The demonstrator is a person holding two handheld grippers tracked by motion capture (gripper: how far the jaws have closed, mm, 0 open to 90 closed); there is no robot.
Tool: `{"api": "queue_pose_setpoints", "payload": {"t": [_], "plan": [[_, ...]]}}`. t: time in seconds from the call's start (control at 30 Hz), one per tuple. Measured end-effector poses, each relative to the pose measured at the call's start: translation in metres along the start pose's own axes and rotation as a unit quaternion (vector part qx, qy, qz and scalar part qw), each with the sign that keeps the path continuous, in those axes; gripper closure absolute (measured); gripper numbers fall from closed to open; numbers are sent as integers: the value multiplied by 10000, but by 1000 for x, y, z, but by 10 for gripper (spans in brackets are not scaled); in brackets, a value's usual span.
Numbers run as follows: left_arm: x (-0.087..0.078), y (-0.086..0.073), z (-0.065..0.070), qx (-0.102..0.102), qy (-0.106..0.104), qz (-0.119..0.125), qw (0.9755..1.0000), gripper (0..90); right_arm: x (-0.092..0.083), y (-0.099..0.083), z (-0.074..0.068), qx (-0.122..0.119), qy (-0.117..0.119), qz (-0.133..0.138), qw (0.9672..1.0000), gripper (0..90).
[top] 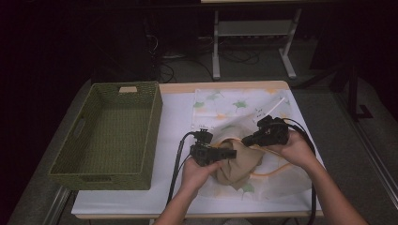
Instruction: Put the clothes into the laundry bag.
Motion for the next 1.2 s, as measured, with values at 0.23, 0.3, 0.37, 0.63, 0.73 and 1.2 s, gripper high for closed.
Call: {"api": "queue_pose_setpoints", "payload": {"t": [0.23,0.3,0.37,0.63,0.73,1.2], "plan": [[0,-26,-1,238,154,-328,9991,420,7,-6,0,33,20,-72,10000,883],[3,-34,-4,250,205,-392,9987,401,8,-6,0,63,37,-75,9999,882],[6,-39,-4,280,202,-456,9984,388,9,-6,0,21,21,-88,10000,882],[24,-45,-11,357,536,-643,9959,644,12,-5,-2,7,38,-130,9999,882],[26,-41,-10,335,460,-500,9971,813,11,-4,-3,-25,27,-110,9999,882],[31,-1,-11,-93,447,298,9985,872,0,-3,-7,-72,-51,-56,9999,882]]}}
Point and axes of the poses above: each handheld gripper's, and its own axes: x roughly forward along the jaws, y roughly out of its top, z roughly to its right, the point moved 9 cm from there along x, roughly forward along the jaws, and after that the axes turned 10 degrees about -z, right-handed, at the moved point
